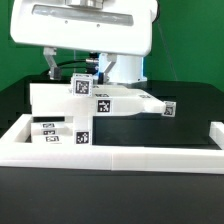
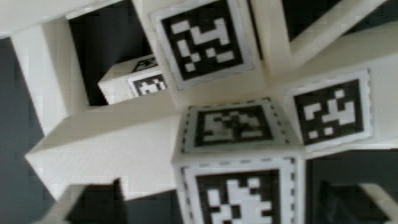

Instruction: Assemble chair

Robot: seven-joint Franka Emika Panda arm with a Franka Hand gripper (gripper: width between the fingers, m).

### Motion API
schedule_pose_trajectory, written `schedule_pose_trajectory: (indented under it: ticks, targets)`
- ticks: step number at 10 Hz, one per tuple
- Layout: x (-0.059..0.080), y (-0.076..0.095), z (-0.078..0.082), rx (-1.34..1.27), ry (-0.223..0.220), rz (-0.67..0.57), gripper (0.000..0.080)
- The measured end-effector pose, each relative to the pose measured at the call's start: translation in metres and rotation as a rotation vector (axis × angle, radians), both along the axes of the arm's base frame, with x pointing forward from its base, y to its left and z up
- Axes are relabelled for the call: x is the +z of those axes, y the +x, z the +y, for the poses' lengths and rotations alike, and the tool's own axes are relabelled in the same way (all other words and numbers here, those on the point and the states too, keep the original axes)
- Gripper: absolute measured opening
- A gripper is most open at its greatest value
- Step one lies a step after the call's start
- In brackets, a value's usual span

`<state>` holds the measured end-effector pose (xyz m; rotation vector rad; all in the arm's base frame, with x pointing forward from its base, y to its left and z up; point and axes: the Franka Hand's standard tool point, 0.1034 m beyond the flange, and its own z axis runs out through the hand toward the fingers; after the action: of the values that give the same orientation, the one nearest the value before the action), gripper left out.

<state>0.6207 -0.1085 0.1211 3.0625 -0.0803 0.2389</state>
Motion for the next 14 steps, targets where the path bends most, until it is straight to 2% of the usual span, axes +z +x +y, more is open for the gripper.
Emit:
schedule_pose_trajectory:
  ticks: [2,10,14]
  targets:
    - [-0.0002,-0.0001,-0.0002,-0.025,0.004,-0.002,0.0284]
    - [-0.0002,0.0002,0.0,-0.554,0.089,-0.042,0.0288]
    - [-0.0004,0.0005,0.0014,-0.853,0.145,-0.063,0.0288]
